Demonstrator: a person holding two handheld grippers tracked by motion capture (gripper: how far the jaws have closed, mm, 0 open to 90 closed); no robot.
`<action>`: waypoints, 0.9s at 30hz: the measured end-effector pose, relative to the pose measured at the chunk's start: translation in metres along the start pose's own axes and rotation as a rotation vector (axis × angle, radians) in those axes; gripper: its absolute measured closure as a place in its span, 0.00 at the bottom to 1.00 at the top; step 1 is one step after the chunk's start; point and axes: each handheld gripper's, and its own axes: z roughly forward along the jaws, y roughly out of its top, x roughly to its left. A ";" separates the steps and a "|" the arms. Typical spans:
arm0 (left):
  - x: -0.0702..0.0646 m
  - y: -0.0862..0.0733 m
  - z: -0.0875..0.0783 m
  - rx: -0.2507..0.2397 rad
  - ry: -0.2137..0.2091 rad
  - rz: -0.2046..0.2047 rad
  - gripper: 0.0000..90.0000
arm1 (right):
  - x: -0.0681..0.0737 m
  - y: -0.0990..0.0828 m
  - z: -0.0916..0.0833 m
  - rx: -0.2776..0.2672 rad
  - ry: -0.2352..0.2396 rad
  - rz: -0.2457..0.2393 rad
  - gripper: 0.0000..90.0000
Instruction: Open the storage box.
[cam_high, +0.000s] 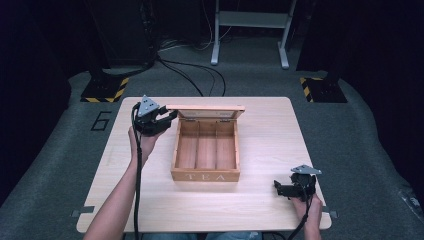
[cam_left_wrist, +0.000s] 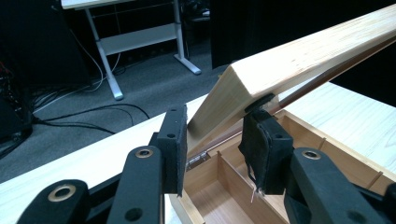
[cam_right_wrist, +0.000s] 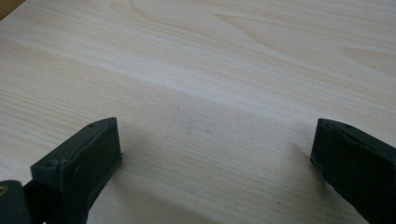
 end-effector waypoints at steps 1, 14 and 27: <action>0.000 0.000 0.000 -0.002 0.001 0.000 0.68 | 0.000 0.000 0.000 0.004 0.001 0.000 0.01; 0.000 0.000 0.000 -0.003 0.001 0.000 0.68 | 0.000 0.000 0.000 0.006 0.001 0.000 0.01; 0.000 0.000 0.000 -0.001 -0.002 0.002 0.68 | 0.000 0.000 0.000 -0.004 -0.005 0.001 0.01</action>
